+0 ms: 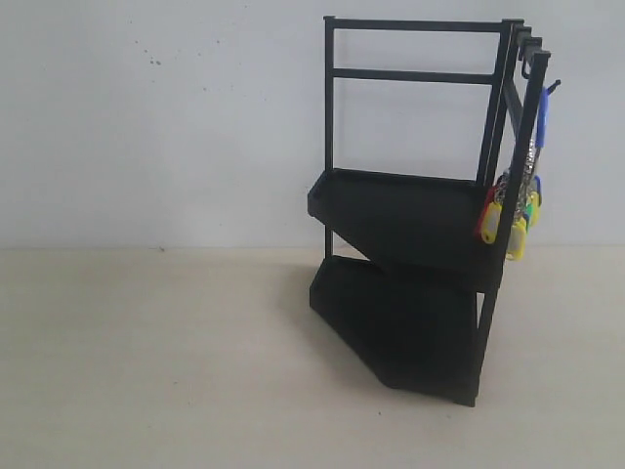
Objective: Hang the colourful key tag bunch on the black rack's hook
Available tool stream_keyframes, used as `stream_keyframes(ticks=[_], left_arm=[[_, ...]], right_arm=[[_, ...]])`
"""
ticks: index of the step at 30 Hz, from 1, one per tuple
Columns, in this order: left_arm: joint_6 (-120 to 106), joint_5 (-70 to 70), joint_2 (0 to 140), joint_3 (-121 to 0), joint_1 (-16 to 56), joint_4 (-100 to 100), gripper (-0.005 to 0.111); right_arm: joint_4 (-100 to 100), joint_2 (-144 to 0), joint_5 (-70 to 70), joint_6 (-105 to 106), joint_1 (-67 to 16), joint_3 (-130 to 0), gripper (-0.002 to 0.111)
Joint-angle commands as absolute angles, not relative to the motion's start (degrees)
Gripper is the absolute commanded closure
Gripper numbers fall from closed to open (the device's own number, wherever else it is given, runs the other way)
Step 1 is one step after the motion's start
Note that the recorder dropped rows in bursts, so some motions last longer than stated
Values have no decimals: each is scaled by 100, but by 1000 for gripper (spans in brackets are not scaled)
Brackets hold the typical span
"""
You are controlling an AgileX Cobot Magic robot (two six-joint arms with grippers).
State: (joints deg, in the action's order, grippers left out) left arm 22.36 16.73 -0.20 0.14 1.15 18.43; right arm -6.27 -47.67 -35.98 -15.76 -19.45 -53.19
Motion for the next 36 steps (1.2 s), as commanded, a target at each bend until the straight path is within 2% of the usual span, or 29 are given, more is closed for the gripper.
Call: stream_keyframes(ticks=[1,5,28,32,36], left_arm=[[2295,1653,0,0,122,1841,102],[2295,1653,0,0,122,1841,102],[2295,1653,0,0,122,1841,102],[2295,1653,0,0,122,1841,102],[2295,1653,0,0,122,1841,102]], right_arm=[[572,-4331,-3353,-1614,-1938,-4608,108],[1170,-4244,-3713,-1614,-1938,-4447,108],[972,-4256,-3701,-1557,-1938,-4460,108],[944,-4033,-2303,-1229,-1938,-3901,108],[944,-3003,-1172,-928,-1938,-2714,108]])
